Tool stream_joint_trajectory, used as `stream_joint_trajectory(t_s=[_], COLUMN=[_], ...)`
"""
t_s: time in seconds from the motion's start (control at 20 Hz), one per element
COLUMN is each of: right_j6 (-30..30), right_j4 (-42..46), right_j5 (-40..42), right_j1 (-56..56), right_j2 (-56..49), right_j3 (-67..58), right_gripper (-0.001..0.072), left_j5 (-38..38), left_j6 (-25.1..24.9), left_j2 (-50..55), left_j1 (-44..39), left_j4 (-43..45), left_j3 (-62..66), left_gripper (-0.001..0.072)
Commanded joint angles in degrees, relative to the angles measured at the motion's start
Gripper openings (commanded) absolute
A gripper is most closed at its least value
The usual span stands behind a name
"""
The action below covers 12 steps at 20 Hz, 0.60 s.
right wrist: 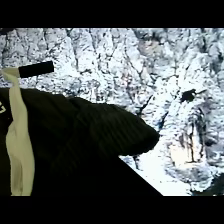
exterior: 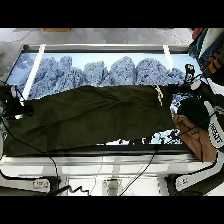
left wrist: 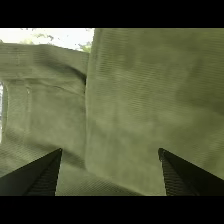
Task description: Fold the clothes and pants, and hang the long-sleeved shirts on hangers.
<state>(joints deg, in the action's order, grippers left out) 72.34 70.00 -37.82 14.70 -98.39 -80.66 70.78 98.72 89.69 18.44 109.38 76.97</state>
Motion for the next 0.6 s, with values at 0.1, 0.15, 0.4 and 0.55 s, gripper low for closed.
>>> stream_joint_trajectory(t_s=[0.1,0.15,0.4,0.55], right_j6=[0.70,0.70,0.68,0.68], right_j4=[1.64,1.64,1.68,1.68], right_j5=[-0.48,-0.26,-0.11,-0.02], right_j1=[-0.04,-0.04,-0.04,-0.04], right_j2=[-0.02,-0.02,-0.02,-0.02], right_j3=[-0.04,-0.02,-0.04,-0.02], right_gripper=[0.0032,0.0032,0.0032,0.0032], left_j5=[-3.34,-5.95,-11.30,-12.46], left_j6=[6.69,7.63,4.79,-2.84], left_j2=[0.07,0.07,4.63,8.22], left_j1=[0.72,1.20,5.16,7.23], left_j4=[-0.76,-1.05,-10.16,-18.25], left_j3=[8.50,9.03,9.03,9.03], left_gripper=[0.0704,0.0705,0.0705,0.0680])
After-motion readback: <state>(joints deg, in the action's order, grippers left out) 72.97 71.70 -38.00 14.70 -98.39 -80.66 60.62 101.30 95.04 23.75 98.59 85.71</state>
